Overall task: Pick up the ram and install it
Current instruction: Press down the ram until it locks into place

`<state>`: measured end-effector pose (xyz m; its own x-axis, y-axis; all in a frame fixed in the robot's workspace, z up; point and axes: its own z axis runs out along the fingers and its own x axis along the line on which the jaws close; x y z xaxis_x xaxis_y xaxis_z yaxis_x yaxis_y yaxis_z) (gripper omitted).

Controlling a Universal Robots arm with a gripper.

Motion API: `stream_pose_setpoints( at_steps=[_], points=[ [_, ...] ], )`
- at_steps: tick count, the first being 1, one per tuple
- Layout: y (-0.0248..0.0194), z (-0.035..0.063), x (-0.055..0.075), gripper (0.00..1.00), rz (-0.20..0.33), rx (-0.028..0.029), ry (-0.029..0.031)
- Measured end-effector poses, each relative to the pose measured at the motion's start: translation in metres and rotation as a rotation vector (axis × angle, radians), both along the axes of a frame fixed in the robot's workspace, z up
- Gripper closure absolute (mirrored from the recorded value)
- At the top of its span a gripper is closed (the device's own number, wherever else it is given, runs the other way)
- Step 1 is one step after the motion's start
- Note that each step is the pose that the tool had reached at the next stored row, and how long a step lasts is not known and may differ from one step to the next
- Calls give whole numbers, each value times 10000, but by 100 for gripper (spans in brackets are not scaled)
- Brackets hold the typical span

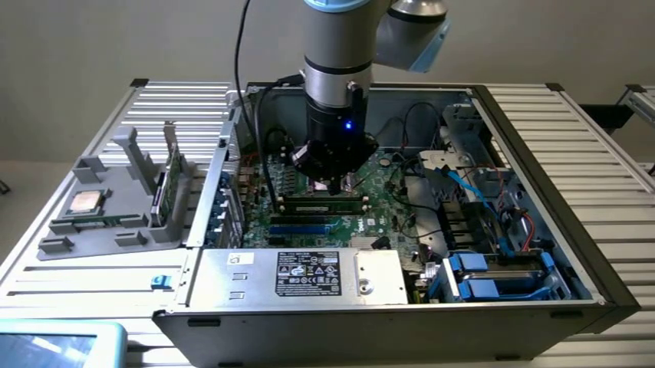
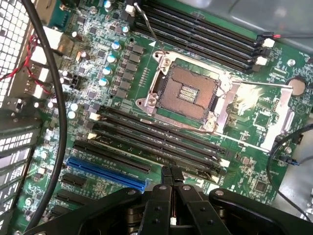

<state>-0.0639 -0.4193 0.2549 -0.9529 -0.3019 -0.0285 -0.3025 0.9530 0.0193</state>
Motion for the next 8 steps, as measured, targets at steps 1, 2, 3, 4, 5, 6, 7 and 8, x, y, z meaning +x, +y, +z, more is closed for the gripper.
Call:
stream_pose_setpoints(
  at_steps=[1,2,3,4,5,6,7,8],
  points=[
    [0,0,0,91,-167,0,0],
    [0,0,0,91,-326,-1,0],
    [0,0,0,91,-488,0,0],
    [0,0,0,91,-657,0,0],
    [0,0,0,91,-819,0,0],
    [0,0,0,91,-992,0,0],
    [0,0,0,91,-1150,0,0],
    [0,0,0,91,-1308,0,0]
  ],
)
